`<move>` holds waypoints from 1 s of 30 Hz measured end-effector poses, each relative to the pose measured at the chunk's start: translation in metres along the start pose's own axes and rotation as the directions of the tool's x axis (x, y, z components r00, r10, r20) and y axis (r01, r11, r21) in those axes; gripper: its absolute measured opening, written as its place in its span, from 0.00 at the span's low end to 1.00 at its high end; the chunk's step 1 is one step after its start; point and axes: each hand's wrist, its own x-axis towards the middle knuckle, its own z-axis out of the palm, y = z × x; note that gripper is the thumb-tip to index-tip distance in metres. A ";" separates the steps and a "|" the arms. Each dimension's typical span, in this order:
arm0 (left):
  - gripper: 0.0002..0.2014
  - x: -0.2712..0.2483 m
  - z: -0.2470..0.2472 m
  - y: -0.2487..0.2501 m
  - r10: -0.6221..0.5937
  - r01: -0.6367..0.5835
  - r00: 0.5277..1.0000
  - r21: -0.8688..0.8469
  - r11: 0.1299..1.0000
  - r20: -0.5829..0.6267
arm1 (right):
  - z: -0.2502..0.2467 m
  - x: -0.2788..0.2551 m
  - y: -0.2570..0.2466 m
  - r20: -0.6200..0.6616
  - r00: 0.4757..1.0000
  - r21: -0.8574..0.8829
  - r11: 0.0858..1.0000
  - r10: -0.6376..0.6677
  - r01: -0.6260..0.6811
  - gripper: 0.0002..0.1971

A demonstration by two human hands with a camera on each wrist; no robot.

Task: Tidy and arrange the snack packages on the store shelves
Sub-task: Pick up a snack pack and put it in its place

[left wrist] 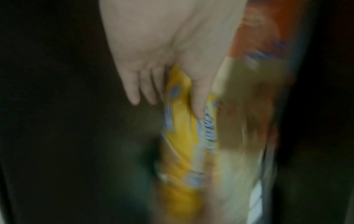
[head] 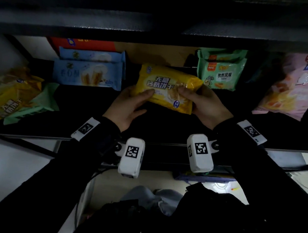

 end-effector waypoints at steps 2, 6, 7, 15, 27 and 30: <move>0.31 0.002 -0.009 0.007 0.207 -0.195 0.978 0.272 0.942 -0.017 | -0.007 0.003 -0.001 -0.019 0.999 -0.036 0.999 -0.034 0.033 0.22; 0.38 0.014 -0.007 0.012 0.293 -0.278 0.954 0.548 0.789 0.061 | -0.012 0.010 0.005 -0.013 0.998 -0.149 0.987 -0.069 0.066 0.21; 0.36 0.018 -0.005 0.011 0.293 -0.273 0.954 0.562 0.781 0.056 | -0.014 0.012 0.008 -0.028 0.996 -0.168 0.983 -0.079 0.073 0.20; 0.30 0.071 -0.007 0.029 0.488 -0.399 0.873 0.559 0.727 -0.011 | -0.052 0.007 0.050 -0.142 0.951 -0.687 0.719 -0.275 0.106 0.22; 0.37 0.134 0.016 0.039 0.409 -0.214 0.907 0.724 0.656 -0.102 | -0.062 -0.004 0.065 0.046 0.858 -0.929 0.294 -0.512 0.225 0.11; 0.43 0.132 0.022 0.039 0.406 -0.217 0.908 0.714 0.666 -0.103 | -0.062 -0.003 0.065 0.043 0.856 -0.931 0.291 -0.516 0.222 0.11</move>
